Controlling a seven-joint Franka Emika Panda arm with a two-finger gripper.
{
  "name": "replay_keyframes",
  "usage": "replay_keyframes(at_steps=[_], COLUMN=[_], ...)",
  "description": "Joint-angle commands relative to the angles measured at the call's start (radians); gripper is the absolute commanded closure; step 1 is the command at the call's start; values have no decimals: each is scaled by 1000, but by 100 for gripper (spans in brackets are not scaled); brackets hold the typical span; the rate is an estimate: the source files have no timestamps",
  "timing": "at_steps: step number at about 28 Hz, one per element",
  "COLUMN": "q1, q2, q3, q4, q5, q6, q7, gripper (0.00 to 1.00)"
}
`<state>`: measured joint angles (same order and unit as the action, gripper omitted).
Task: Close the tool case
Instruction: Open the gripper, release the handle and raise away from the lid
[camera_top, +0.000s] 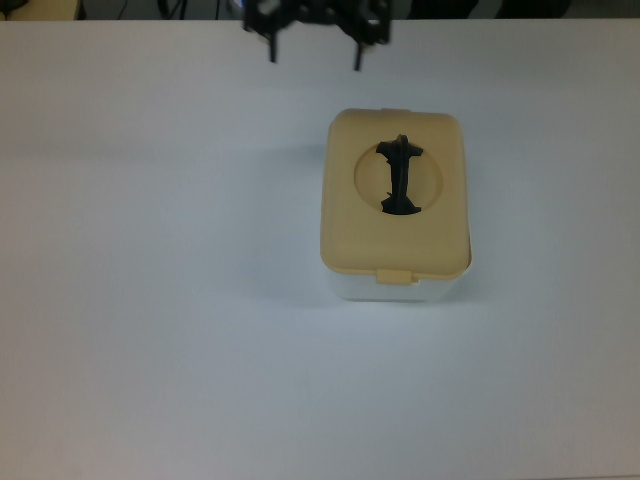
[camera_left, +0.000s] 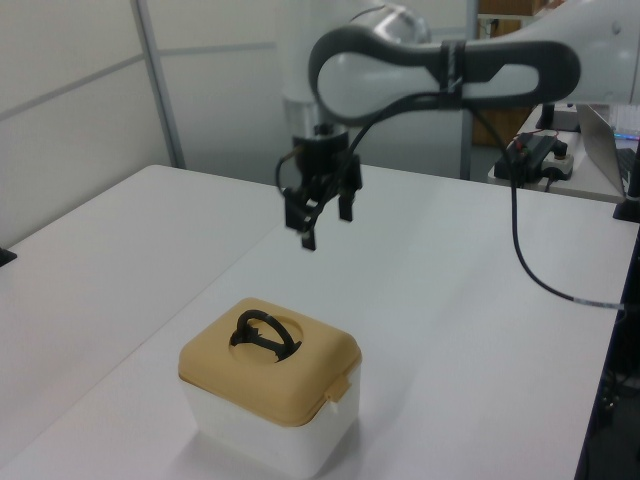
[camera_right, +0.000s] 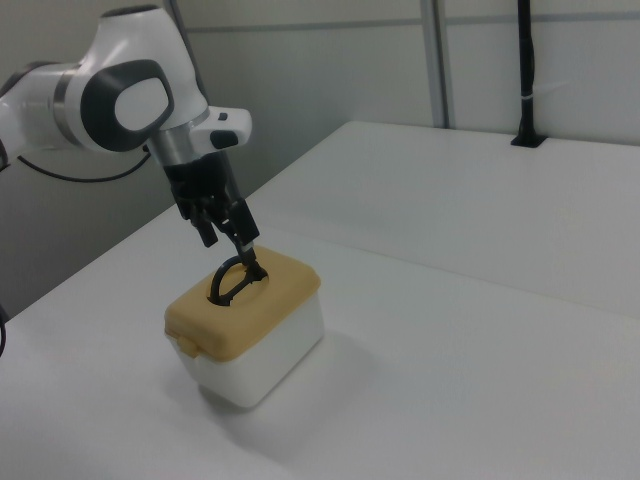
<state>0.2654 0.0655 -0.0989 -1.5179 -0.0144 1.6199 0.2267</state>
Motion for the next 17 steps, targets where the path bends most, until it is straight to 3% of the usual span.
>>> replay_keyframes(at_steps=[1,4,7,17], q1=[5,5,5,5], q2=[-52,-61,-64,-55], q3=[-85,-131,-148,-147], q4=[-10,-10,-10,-21], q5=[-6,-2,-2,7], q6=[-46,-46,-46,-41], q7=[-95,-118,-122,-130], gripper=[0,0,0,0])
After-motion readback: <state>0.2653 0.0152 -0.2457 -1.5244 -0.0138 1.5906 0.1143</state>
